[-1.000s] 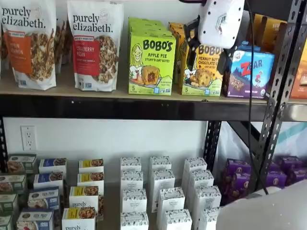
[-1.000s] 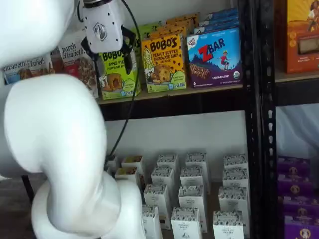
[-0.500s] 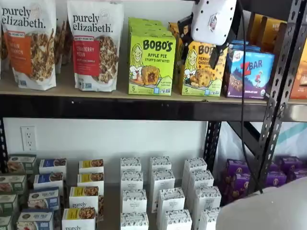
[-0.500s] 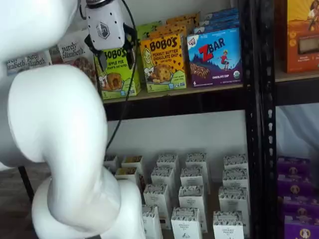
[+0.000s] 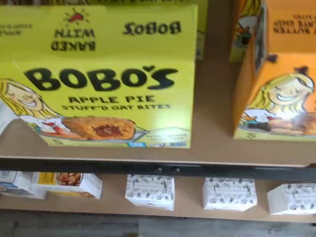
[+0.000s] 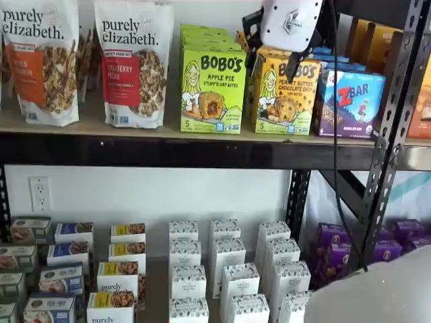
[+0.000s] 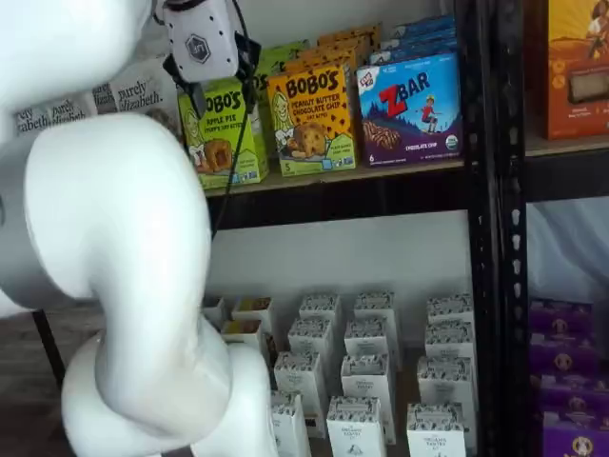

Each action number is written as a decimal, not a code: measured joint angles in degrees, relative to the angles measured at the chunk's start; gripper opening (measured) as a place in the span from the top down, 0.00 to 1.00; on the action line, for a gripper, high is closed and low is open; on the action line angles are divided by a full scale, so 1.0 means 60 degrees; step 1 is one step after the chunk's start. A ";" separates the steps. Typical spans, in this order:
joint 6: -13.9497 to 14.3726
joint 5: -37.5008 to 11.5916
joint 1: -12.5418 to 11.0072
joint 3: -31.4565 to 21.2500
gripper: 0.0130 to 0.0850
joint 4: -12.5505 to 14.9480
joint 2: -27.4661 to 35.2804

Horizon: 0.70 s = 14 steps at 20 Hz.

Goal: Pick the green box on the top shelf, the fourth from the left

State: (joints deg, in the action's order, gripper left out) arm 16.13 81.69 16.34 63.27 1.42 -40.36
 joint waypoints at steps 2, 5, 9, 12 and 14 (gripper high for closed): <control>-0.0005 -0.0076 0.0001 0.0100 0.00 -0.0066 0.0147; -0.0066 -0.0322 -0.0027 0.0191 0.00 -0.0199 0.0317; -0.0095 -0.0417 -0.0037 0.0463 0.00 -0.0317 0.0648; -0.0063 -0.0363 -0.0002 0.0715 0.00 -0.0345 0.0923; -0.0047 -0.0340 0.0012 0.0863 0.00 -0.0356 0.1084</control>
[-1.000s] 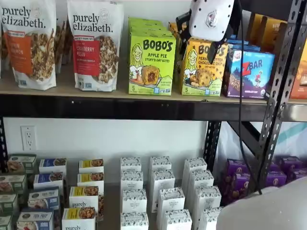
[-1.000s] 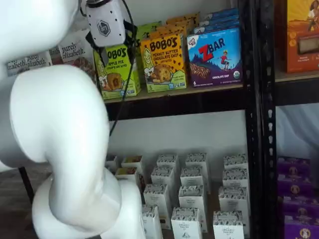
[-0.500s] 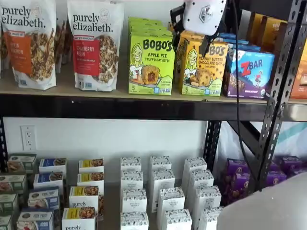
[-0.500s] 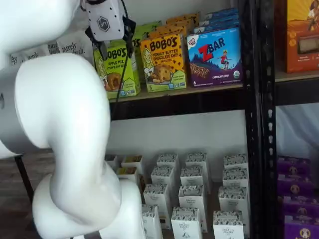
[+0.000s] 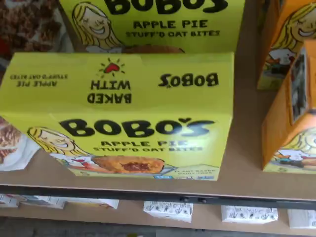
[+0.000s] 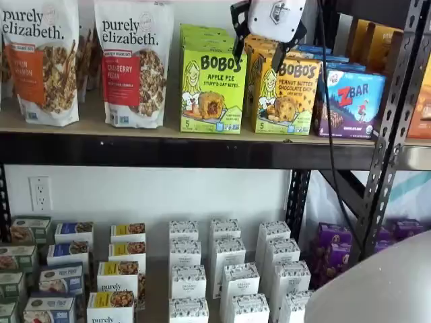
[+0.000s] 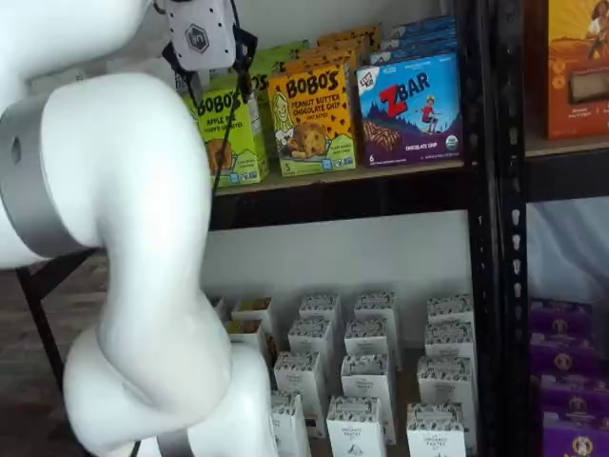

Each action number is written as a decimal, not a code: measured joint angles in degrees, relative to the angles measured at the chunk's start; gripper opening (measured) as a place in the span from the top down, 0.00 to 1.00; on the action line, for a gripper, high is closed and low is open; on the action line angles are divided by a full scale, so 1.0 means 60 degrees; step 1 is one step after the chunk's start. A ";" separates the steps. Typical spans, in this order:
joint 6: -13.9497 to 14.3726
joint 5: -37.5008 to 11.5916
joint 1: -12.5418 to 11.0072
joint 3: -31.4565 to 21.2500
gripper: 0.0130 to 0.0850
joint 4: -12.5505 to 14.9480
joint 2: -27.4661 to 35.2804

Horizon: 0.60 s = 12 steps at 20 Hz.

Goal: Pick the green box on the top shelf, the fourth from the left

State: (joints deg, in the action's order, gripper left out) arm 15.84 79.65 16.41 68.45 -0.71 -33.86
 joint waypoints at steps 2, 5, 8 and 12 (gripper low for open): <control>-0.0007 -0.0057 0.0004 0.0101 0.00 -0.0036 0.0129; 0.0019 -0.0062 0.0031 0.0293 0.00 -0.0024 0.0322; 0.0016 0.0119 0.0015 0.0546 0.00 -0.0066 0.0528; -0.0055 0.0192 -0.0060 0.0750 0.00 -0.0097 0.0699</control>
State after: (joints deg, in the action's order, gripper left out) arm 15.52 80.80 16.05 72.95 -1.29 -29.66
